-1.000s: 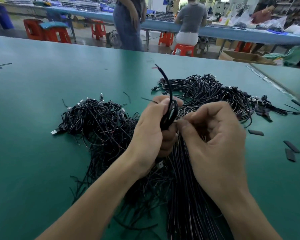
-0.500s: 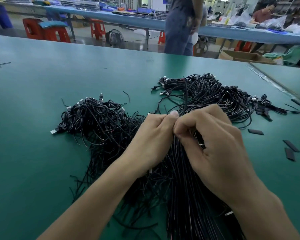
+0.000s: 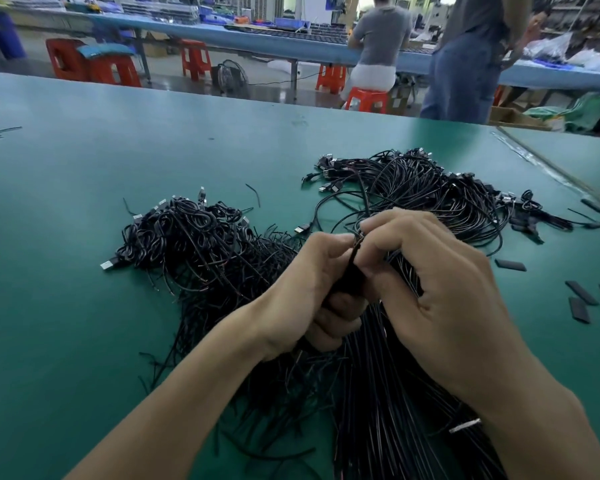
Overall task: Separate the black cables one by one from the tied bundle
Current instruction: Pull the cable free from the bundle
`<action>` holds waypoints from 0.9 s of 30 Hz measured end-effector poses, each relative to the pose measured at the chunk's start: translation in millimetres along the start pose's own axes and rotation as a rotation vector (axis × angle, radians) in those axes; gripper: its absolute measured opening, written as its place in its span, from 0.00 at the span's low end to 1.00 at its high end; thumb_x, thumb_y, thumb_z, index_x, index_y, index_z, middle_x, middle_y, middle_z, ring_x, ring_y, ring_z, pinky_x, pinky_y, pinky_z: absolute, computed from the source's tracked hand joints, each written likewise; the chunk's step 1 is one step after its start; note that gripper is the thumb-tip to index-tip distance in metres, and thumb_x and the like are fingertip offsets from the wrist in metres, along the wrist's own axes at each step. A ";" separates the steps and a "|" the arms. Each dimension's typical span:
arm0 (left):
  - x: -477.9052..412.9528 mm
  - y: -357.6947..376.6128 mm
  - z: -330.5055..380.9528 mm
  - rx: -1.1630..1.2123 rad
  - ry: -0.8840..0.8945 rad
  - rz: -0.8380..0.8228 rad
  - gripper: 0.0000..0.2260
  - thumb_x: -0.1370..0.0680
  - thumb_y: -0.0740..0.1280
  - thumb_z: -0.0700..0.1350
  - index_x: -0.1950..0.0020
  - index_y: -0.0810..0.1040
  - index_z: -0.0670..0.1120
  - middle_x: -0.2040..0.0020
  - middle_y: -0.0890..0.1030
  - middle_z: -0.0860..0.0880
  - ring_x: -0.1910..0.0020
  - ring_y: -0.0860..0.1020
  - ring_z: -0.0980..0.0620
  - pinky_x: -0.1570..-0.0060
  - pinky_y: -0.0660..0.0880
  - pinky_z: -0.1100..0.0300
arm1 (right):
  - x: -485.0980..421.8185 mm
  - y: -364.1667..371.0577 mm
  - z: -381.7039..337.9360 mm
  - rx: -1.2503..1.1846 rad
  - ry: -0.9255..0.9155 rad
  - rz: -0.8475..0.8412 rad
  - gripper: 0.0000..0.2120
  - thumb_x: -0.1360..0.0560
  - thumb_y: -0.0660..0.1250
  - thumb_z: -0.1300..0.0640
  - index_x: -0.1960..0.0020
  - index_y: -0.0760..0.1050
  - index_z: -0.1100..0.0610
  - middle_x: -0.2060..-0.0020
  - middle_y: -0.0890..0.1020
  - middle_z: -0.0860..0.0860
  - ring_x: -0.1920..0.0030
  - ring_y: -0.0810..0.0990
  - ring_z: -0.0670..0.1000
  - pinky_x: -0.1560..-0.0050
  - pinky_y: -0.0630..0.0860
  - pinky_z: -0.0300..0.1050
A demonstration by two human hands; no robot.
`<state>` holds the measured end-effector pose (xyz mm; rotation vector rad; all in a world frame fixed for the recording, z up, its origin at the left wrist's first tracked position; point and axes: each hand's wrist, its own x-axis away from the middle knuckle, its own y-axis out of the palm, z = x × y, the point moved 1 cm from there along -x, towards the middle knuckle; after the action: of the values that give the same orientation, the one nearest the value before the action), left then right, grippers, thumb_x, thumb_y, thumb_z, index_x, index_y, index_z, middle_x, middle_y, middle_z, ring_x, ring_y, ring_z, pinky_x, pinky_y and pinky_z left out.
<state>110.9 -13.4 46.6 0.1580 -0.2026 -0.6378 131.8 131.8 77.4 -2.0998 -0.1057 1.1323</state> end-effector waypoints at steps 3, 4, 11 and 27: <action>-0.8 -1.5 -3.1 -0.009 -0.052 0.023 0.23 0.20 0.46 0.64 0.64 0.66 0.51 0.69 0.57 0.54 0.74 0.53 0.55 0.76 0.54 0.68 | 0.7 -1.3 1.6 0.009 0.018 -0.065 0.09 0.26 0.67 0.65 0.52 0.75 0.52 0.54 0.76 0.38 0.50 0.76 0.43 0.47 0.69 0.34; -1.5 -1.6 -3.9 -0.015 -0.058 0.050 0.24 0.20 0.46 0.66 0.64 0.67 0.51 0.69 0.56 0.54 0.74 0.53 0.55 0.77 0.54 0.68 | 0.9 -2.1 2.3 0.022 0.029 -0.081 0.09 0.26 0.67 0.64 0.52 0.75 0.51 0.55 0.76 0.38 0.50 0.76 0.43 0.48 0.68 0.33; -6.4 2.2 -1.9 -0.185 0.063 0.237 0.20 0.19 0.52 0.46 0.70 0.69 0.55 0.73 0.61 0.55 0.76 0.56 0.56 0.76 0.55 0.66 | 1.3 -10.7 6.2 0.022 0.145 -0.201 0.12 0.24 0.69 0.63 0.53 0.72 0.46 0.58 0.77 0.40 0.53 0.77 0.44 0.54 0.69 0.33; -0.9 4.3 -8.2 -0.341 -0.104 0.078 0.19 0.16 0.54 0.41 0.65 0.69 0.52 0.70 0.65 0.54 0.74 0.61 0.57 0.77 0.57 0.65 | 2.3 -19.6 9.1 -0.076 0.271 -0.229 0.09 0.28 0.67 0.59 0.57 0.74 0.45 0.60 0.79 0.43 0.53 0.78 0.47 0.55 0.72 0.37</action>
<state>114.6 -8.7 39.4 -0.2110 -0.1959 -0.5940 131.4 152.0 85.3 -2.2218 -0.2568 0.7133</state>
